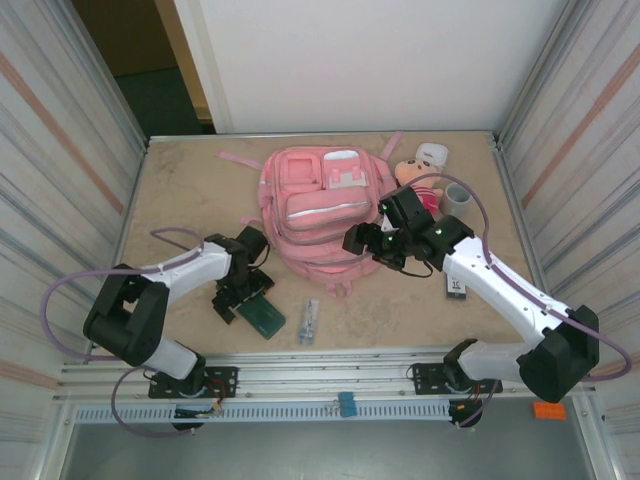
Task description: Pack books, pencil case, and school supplies into a backpack
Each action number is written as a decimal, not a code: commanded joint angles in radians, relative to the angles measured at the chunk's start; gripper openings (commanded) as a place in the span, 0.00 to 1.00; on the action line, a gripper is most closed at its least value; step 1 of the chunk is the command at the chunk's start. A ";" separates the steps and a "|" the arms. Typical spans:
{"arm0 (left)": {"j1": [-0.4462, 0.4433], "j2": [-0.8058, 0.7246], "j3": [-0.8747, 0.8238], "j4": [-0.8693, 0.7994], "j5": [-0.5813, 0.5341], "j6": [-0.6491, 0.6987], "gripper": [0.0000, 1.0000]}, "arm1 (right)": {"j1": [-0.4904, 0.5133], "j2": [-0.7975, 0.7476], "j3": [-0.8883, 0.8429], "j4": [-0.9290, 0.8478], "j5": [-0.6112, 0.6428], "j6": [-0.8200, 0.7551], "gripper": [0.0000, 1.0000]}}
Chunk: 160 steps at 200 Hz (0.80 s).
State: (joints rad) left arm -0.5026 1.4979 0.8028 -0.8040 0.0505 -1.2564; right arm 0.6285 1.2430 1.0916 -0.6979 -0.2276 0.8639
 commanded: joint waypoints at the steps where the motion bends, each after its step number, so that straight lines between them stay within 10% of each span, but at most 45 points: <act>1: 0.015 -0.025 -0.025 0.013 -0.032 -0.019 0.90 | 0.011 -0.026 -0.016 -0.005 0.021 0.026 0.80; 65: 0.052 -0.074 -0.059 0.056 0.001 -0.036 0.69 | 0.026 -0.048 -0.043 0.043 0.032 0.029 0.78; 160: 0.021 -0.460 -0.139 0.220 0.213 -0.396 0.58 | 0.191 -0.317 -0.399 0.560 -0.083 0.035 0.77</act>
State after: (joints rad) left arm -0.4778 1.0813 0.6781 -0.6407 0.2035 -1.5421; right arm 0.7837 0.9878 0.7471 -0.3214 -0.2630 0.8906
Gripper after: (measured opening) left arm 0.723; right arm 0.769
